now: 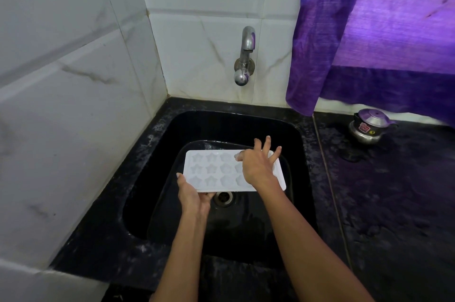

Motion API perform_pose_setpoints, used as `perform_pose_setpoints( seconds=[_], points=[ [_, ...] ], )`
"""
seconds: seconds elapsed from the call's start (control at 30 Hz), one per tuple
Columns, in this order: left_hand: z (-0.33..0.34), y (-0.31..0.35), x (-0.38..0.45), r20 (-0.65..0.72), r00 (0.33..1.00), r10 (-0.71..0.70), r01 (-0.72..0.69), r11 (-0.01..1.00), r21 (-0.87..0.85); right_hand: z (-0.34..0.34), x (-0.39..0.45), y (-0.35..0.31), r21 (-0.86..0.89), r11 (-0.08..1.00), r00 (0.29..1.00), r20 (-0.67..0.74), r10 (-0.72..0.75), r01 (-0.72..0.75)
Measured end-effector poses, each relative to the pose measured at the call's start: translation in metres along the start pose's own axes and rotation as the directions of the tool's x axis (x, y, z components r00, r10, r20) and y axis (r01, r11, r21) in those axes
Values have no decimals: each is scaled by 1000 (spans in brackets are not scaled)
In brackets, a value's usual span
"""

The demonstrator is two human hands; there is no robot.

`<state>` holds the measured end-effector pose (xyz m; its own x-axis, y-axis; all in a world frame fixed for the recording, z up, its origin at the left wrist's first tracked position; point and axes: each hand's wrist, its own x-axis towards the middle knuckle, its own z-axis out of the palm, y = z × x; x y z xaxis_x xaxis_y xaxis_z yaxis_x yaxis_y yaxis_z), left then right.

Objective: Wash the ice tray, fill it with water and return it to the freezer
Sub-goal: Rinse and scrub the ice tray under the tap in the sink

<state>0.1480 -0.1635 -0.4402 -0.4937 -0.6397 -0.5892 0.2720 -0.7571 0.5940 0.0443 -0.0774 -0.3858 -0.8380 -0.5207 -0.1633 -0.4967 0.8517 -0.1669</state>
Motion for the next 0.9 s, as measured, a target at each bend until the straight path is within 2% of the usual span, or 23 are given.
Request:
perform_pose_setpoints(
  seconds=[0.27,0.37,0.47,0.7,0.9],
  points=[
    [1,0,-3,-12,1000,-1,2,1000,12,-2,-2,-2,15,1000,1000,15,0,0],
    [2,-1,-4,-4,1000,-10,10,1000,22,-2,0,-4,87,996,997,-69,20,-14],
    [6,-1,-5,1,1000,-8,8,1000,24,0,1,-9,140,989,993,-111,-36,51],
    [8,-3,-7,3,1000,-1,1,1000,20,1,1,-15,56,994,996,-3,-89,89],
    [9,-3,-8,-7,1000,-3,3,1000,9,-3,-1,-14,37,996,996,2,-84,84]
  ],
)
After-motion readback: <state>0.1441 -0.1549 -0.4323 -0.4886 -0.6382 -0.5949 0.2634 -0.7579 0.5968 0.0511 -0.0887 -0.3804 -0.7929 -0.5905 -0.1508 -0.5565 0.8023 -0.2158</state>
